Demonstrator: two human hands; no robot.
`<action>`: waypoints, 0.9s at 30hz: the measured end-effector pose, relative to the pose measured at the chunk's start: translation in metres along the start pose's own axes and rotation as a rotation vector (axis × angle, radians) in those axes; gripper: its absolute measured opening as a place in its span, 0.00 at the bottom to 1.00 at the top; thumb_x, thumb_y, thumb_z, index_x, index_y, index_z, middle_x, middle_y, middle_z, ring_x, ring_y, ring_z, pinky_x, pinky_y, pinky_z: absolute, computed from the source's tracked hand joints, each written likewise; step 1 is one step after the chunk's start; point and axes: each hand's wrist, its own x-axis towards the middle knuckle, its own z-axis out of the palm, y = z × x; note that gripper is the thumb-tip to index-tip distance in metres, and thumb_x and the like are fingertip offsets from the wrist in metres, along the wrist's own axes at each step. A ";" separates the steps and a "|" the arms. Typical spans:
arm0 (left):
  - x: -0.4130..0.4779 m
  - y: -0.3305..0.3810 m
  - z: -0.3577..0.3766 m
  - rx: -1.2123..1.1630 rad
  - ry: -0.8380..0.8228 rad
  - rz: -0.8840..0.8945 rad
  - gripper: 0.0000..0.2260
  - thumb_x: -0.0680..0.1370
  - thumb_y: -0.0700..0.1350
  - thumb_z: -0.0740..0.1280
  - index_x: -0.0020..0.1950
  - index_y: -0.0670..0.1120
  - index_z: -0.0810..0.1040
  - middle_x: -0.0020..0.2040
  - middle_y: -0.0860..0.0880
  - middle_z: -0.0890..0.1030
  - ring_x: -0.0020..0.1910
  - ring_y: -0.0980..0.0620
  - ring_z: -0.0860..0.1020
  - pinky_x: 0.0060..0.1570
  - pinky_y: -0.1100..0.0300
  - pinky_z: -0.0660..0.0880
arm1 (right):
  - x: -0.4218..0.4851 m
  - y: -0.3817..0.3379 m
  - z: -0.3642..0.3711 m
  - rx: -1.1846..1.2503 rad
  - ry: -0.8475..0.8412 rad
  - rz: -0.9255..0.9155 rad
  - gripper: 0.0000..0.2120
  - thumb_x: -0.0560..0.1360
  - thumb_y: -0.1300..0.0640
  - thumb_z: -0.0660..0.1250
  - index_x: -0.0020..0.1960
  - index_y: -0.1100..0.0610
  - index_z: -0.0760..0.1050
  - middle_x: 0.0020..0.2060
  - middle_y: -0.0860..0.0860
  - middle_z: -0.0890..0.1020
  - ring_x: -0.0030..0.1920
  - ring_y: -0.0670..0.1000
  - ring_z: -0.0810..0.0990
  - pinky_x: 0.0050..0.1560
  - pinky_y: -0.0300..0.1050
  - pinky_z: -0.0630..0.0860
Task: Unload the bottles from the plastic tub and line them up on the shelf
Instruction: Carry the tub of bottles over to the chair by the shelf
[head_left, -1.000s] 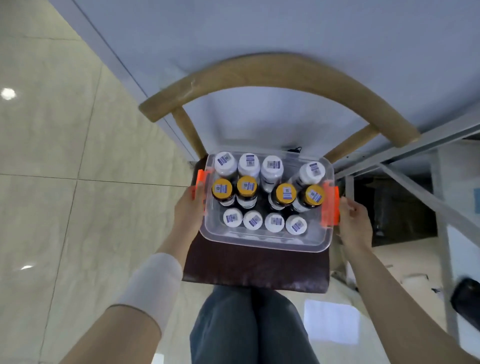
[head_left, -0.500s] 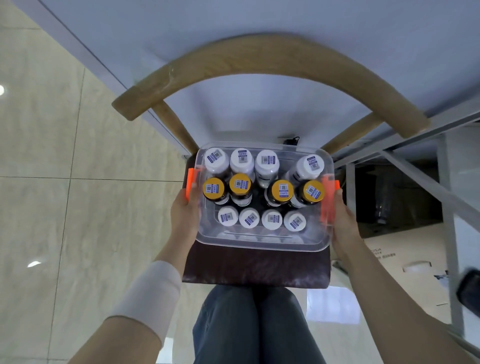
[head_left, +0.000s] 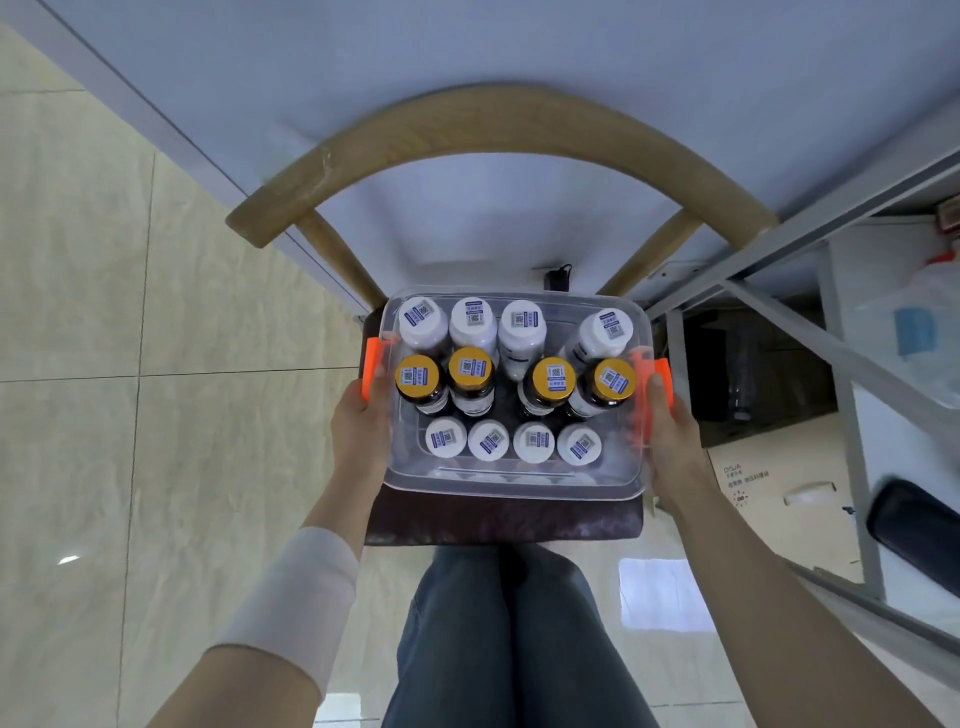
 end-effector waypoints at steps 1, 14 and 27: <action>-0.008 0.003 -0.006 -0.004 -0.010 -0.004 0.21 0.78 0.58 0.56 0.37 0.42 0.69 0.30 0.48 0.71 0.30 0.52 0.68 0.30 0.61 0.64 | -0.009 0.000 -0.006 -0.007 0.005 -0.005 0.27 0.72 0.33 0.56 0.57 0.52 0.74 0.51 0.55 0.81 0.52 0.57 0.80 0.59 0.57 0.76; -0.142 0.047 -0.098 0.073 -0.225 0.135 0.25 0.75 0.66 0.54 0.32 0.46 0.69 0.31 0.48 0.73 0.32 0.49 0.71 0.33 0.56 0.66 | -0.196 0.041 -0.083 0.199 0.205 0.074 0.28 0.70 0.32 0.57 0.57 0.53 0.73 0.46 0.53 0.78 0.45 0.54 0.76 0.44 0.48 0.75; -0.285 0.032 -0.060 0.329 -0.530 0.467 0.25 0.78 0.61 0.54 0.42 0.40 0.75 0.40 0.43 0.78 0.41 0.43 0.75 0.41 0.53 0.68 | -0.332 0.179 -0.192 0.554 0.497 0.155 0.20 0.73 0.36 0.58 0.42 0.53 0.71 0.34 0.52 0.74 0.31 0.51 0.70 0.30 0.43 0.66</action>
